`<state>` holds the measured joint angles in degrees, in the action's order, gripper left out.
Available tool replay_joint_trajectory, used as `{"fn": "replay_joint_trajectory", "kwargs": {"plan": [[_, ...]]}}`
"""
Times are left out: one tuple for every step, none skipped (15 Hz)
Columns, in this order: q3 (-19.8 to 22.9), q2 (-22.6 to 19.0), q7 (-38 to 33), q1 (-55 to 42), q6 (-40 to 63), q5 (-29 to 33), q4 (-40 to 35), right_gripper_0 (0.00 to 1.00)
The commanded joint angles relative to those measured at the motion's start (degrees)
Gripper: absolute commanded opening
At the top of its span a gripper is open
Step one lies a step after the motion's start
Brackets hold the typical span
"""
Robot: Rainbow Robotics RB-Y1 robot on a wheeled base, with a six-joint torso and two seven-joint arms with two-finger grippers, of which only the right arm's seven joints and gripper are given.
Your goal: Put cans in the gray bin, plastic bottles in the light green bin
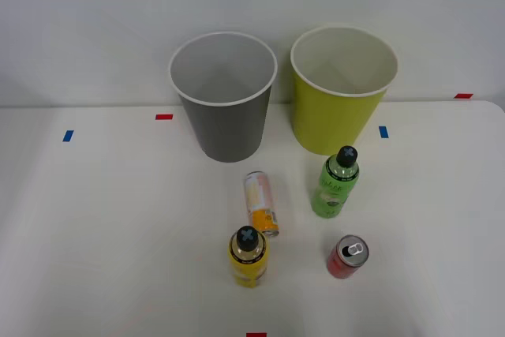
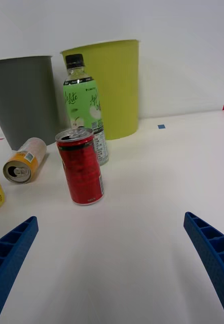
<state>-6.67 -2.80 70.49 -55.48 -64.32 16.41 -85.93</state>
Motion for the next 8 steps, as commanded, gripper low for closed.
{"fn": "replay_joint_trajectory", "kwargs": {"plan": [[-3.44,-0.71,0.18,1.60,0.52,-5.25,1.90,1.00],[-6.34,-1.77,0.53,1.60,0.52,-8.94,1.55,1.00],[-9.15,-2.82,1.14,1.60,0.52,-11.84,0.50,1.00],[-12.31,-4.58,2.90,2.21,0.52,-14.30,-1.00,1.00],[-15.30,-6.86,8.17,3.00,0.52,-16.59,-2.67,1.00],[-17.50,-9.15,14.41,4.41,0.52,-18.87,-3.98,1.00],[-19.35,-10.91,18.11,5.82,0.52,-21.33,-4.25,1.00],[-21.10,-12.66,20.83,7.31,0.52,-24.06,-4.25,1.00]]}}
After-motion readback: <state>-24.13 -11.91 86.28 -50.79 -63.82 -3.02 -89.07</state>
